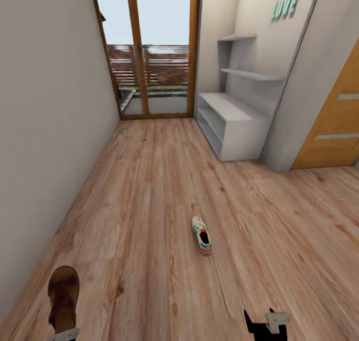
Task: Pick up the two gym shoes and the two sandals from the corridor floor and place them onto the hallstand (shoe rack) in the corridor, making sure they are on the rack and not on the floor. Arrange them so the two gym shoes are next to each other and the two sandals are next to each other.
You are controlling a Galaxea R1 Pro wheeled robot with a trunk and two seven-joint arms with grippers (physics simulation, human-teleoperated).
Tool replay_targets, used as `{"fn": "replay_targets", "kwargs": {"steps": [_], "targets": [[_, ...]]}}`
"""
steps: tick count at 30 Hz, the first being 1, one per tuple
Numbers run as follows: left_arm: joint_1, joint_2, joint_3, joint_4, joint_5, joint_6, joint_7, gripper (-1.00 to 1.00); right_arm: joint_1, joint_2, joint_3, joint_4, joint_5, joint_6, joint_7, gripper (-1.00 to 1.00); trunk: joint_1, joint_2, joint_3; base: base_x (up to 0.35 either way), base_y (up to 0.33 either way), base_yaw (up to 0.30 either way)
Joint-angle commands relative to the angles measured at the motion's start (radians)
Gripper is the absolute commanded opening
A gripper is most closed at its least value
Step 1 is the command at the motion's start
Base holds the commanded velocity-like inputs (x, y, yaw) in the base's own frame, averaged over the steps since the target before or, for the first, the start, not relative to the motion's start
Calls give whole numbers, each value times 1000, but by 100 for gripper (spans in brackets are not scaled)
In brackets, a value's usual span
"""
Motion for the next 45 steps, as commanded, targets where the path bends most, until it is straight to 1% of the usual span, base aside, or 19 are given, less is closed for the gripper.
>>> {"fn": "replay_targets", "kwargs": {"steps": [1,15,20,29,32,34,35,36,37,39,41,42,43,45], "targets": [[-1,0,9,0,-4,-3,-8,-100,-1,0,-9,1,9,-3,2,100,0,0,-1,337,0,58],[-1,0,9,0,-4,-3,-8,-100,-1,0,-9,1,9,-2,2,100,0,0,-16,337,0,133],[-1,0,9,0,-5,-3,-8,-100,-1,0,-9,1,8,-2,1,100,0,0,-18,332,0,57],[-5,-4,0,-4,-11,-1,-12,-100,-1,1,-8,-6,9,3,3,100,0,0,-18,93,0,8],[-38,-7,-19,-11,-17,14,-21,-100,-2,3,-9,-28,8,38,3,100,0,0,-18,4,0,0],[-129,-11,-56,-6,-21,23,-18,-100,-2,9,-9,-113,7,142,4,100,0,0,-18,1,0,0],[-147,-11,-64,-6,-21,25,-18,-100,-2,11,-9,-135,7,170,4,100,0,0,-18,0,0,0],[-220,-14,-102,-4,-21,52,-13,-100,-2,20,-9,-221,7,290,4,100,0,0,-18,0,0,0],[-254,-15,-120,-4,-21,87,-11,-100,-2,22,-9,-257,7,346,5,100,0,0,-18,0,0,0],[-310,-22,-152,-4,-21,166,-12,-100,-2,28,-9,-306,6,427,5,100,0,0,-18,0,0,0],[-329,-35,-169,-10,-22,194,-12,-100,-2,30,-7,-316,7,451,6,100,0,0,-18,0,0,0],[-335,-43,-189,-13,-24,203,-10,-100,-2,31,-7,-319,7,459,7,100,0,0,-18,0,0,0],[-337,-45,-204,-13,-24,207,-9,-100,-2,31,-6,-320,7,462,7,100,0,0,-18,12,0,0],[-339,-47,-218,-11,-25,209,-8,-100,-2,31,-6,-321,8,464,7,100,0,0,-18,58,0,0]]}}
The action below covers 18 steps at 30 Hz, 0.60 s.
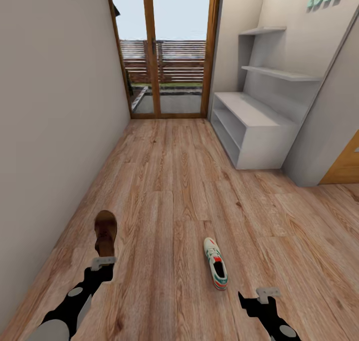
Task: Pick up the two gym shoes and the two sandals from the corridor floor and place them onto the hallstand (shoe rack) in the corridor, making sure they are on the rack and not on the floor. Arrange them so the two gym shoes are next to each other and the two sandals are next to each other.
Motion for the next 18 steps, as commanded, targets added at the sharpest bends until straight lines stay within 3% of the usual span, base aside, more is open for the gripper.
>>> {"fn": "replay_targets", "kwargs": {"steps": [1,6,18], "targets": [[-2,-1,3,2,-8,-3,-6,-100,-1,1,-8,1,10,-3,6,100,0,0,-1,124,0,0],[-1,-4,-21,7,-9,1,-5,-100,-1,1,-8,0,11,-1,6,100,0,0,-1,250,0,0],[1,-5,-30,9,-9,0,-7,-100,-1,1,-6,9,15,1,5,100,0,0,-1,327,0,0]]}}
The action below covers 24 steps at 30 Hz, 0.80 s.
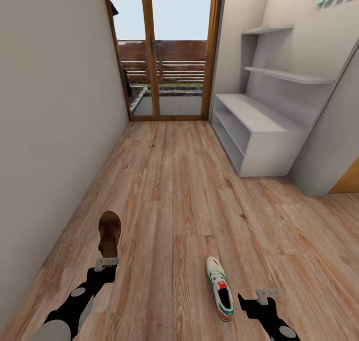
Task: Pick up the two gym shoes and the two sandals from the corridor floor and place them onto the hallstand (shoe rack) in the corridor, making sure they are on the rack and not on the floor. Arrange them so the two gym shoes are next to each other and the two sandals are next to each other.
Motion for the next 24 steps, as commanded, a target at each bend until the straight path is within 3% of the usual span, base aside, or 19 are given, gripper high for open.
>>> {"fn": "replay_targets", "kwargs": {"steps": [1,11,24], "targets": [[-1,0,8,0,-8,-4,-7,-100,-1,1,-8,3,10,-4,5,100,0,0,-1,336,0,0],[-1,0,8,0,-7,-4,-6,-100,-1,0,-9,6,8,-5,6,100,0,0,-1,319,17,0],[2,0,8,0,-9,-4,-6,-100,-1,-1,-9,7,8,-5,1,100,0,0,-1,43,11,9]]}}
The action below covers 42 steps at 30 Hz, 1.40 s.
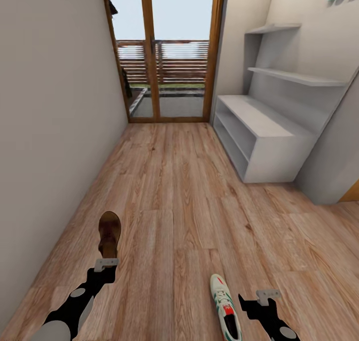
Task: Pick up the two gym shoes and the two sandals from the corridor floor and place them onto the hallstand (shoe rack) in the corridor, making sure they are on the rack and not on the floor. Arrange them so the two gym shoes are next to each other and the two sandals are next to each other.
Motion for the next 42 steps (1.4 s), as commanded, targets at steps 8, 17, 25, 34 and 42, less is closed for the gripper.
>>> {"fn": "replay_targets", "kwargs": {"steps": [8,17,25,34,42], "targets": [[-1,0,6,1,-36,-2,-5,-100,-1,2,-8,-1,10,-4,3,100,0,0,-1,2,0,198],[-6,-2,9,-1,-42,9,-15,-100,-1,1,-10,0,10,-5,4,100,23,-42,-23,0,0,74],[-11,-2,9,-1,-41,11,-17,-100,0,-1,-10,1,9,-5,3,100,54,-98,-59,0,0,1],[-13,-3,9,-8,-41,12,-16,-100,-1,-1,-10,1,8,-4,3,100,88,-161,-102,0,0,1],[-13,-3,9,-7,-41,13,-15,-100,-1,-1,-10,1,9,-4,4,100,119,-217,-138,0,0,116]]}}
